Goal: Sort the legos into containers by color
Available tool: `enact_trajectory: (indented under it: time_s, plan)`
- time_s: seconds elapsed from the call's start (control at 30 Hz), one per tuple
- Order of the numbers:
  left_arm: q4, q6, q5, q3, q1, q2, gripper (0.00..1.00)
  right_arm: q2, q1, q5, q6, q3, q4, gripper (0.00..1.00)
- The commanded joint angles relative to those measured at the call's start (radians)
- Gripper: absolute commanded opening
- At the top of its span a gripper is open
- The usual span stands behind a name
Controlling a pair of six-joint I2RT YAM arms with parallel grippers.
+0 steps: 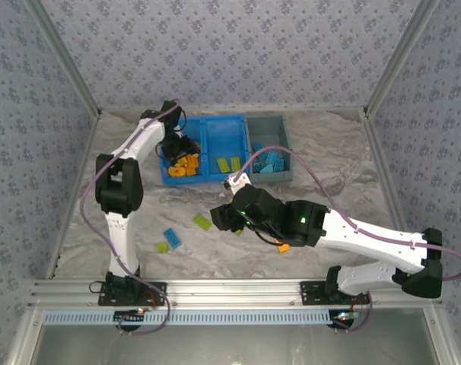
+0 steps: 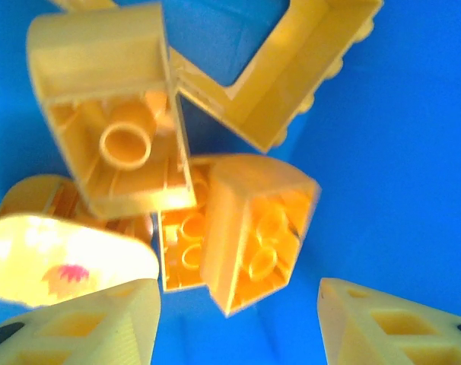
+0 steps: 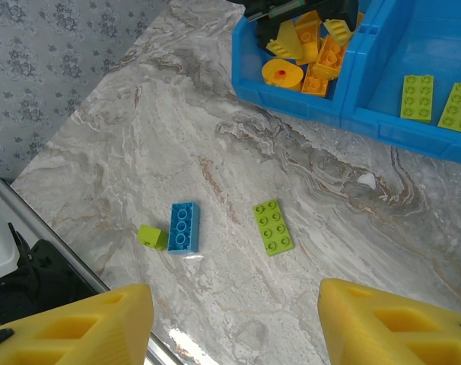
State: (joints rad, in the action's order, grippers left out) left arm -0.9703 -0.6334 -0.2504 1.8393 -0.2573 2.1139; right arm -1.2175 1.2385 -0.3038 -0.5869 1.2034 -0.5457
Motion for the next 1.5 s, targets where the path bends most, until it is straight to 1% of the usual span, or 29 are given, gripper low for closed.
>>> enact_trajectory:
  time_s: [0.0,0.1,0.2,0.23,0.37,0.43,0.47,0.53,0.6,0.63,0.7,0.8,0.87,1.03,1.1,1.17,1.27,1.47]
  plan:
    - [0.081,-0.018,0.009,-0.084,-0.004,-0.159,0.54,0.008,-0.002,-0.016,-0.017,-0.035,-0.002,0.62]
    - [0.098,-0.028,0.038,-0.145,0.007,-0.211,0.45,0.007,-0.001,-0.017,-0.018,-0.035,-0.002,0.62]
    - [0.101,-0.019,0.080,-0.189,0.013,-0.232,0.29,0.007,0.001,-0.018,-0.018,-0.038,0.000,0.62]
    - [0.101,-0.015,0.092,-0.198,0.013,-0.238,0.26,0.007,0.000,-0.019,-0.018,-0.039,-0.002,0.62]
    - [0.113,-0.017,0.100,-0.236,0.011,-0.293,0.25,0.011,0.002,-0.059,-0.029,-0.039,-0.027,0.61]
    - [0.117,-0.010,0.106,-0.262,-0.007,-0.363,0.28,0.015,0.001,-0.107,-0.046,-0.032,-0.071,0.61]
    - [0.119,-0.002,0.111,-0.276,-0.021,-0.401,0.31,0.016,-0.001,-0.129,-0.062,-0.030,-0.092,0.61]
    - [0.117,0.011,0.144,-0.325,-0.068,-0.508,0.42,0.011,-0.009,-0.153,-0.060,-0.026,-0.116,0.61]
    - [0.097,0.012,0.190,-0.385,-0.113,-0.616,0.49,-0.008,-0.013,-0.159,-0.051,-0.020,-0.126,0.62]
    - [0.087,0.005,0.217,-0.432,-0.134,-0.682,0.52,-0.027,-0.013,-0.153,-0.010,-0.019,-0.124,0.62]
    - [0.073,-0.028,0.250,-0.528,-0.173,-0.812,0.55,-0.085,-0.010,-0.104,0.049,0.006,-0.101,0.63]
    - [0.044,-0.095,0.315,-0.675,-0.243,-1.025,0.58,-0.227,0.020,-0.026,0.119,0.075,-0.086,0.63]
    - [-0.005,-0.137,0.349,-0.749,-0.269,-1.157,0.59,-0.336,0.044,0.027,0.144,0.123,-0.064,0.64]
    - [-0.071,-0.181,0.285,-0.929,-0.272,-1.538,0.66,-0.587,0.071,0.184,0.159,0.231,0.010,0.68]
    - [-0.134,-0.203,0.270,-0.954,-0.271,-1.644,0.67,-0.673,0.075,0.227,0.166,0.286,0.000,0.70]
    - [-0.220,-0.228,0.292,-0.957,-0.271,-1.720,0.67,-0.761,0.076,0.240,0.167,0.351,-0.033,0.71]
    - [-0.279,-0.256,0.311,-0.953,-0.271,-1.796,0.67,-0.853,0.068,0.265,0.162,0.416,-0.051,0.71]
    - [-0.272,-0.267,0.312,-0.947,-0.271,-1.806,0.67,-0.964,0.043,0.294,0.148,0.500,-0.102,0.70]
